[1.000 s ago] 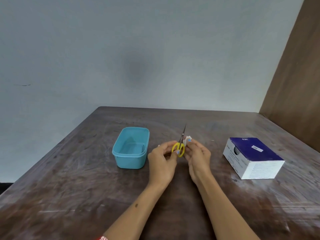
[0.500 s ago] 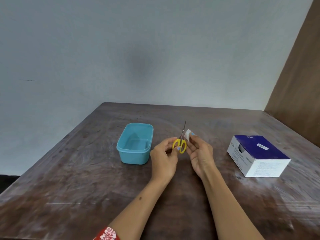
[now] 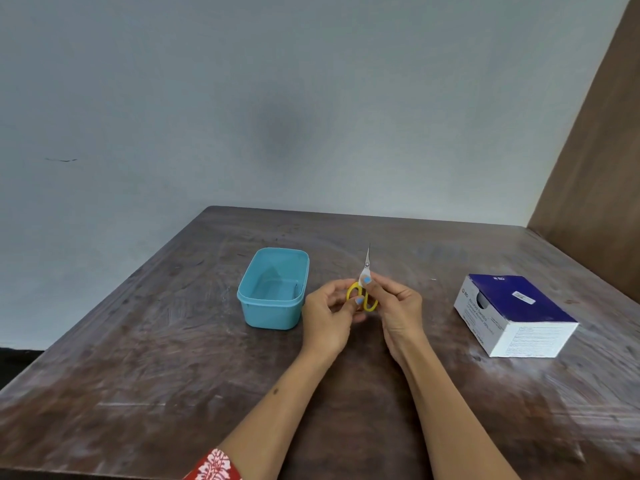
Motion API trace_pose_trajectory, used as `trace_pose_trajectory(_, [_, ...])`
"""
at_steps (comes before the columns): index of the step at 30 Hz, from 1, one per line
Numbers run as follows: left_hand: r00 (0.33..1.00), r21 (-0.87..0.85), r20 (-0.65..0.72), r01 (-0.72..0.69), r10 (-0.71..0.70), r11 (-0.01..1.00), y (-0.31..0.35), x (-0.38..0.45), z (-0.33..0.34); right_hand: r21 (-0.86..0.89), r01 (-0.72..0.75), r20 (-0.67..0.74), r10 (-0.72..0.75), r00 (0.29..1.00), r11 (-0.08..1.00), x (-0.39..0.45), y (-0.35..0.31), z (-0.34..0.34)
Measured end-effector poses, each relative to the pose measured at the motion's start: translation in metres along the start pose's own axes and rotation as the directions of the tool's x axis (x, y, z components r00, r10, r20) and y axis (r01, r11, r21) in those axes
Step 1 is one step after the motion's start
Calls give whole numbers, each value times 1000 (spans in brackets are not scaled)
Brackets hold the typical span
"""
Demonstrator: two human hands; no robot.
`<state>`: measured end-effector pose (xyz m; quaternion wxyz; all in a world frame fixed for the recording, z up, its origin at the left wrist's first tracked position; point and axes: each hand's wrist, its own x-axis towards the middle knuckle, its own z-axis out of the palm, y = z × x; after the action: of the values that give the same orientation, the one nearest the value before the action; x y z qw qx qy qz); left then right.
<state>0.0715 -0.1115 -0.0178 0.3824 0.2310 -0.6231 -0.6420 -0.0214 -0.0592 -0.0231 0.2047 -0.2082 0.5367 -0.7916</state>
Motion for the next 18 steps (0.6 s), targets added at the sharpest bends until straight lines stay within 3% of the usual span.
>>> trace_pose_trajectory(8, [984,-97,111,149,-138,984,-3,1,2,-33,113,-89,-116,989,993,-2,-5,2])
trace_pose_trajectory(13, [983,-143,116,159,-143,977,-3,2,2,-108,133,-118,-146,982,985,-2,-5,1])
trace_pose_trajectory(18, [984,-135,114,154,-139,979,-1,3,-1,-137,119,-59,-128,990,983,-5,-7,2])
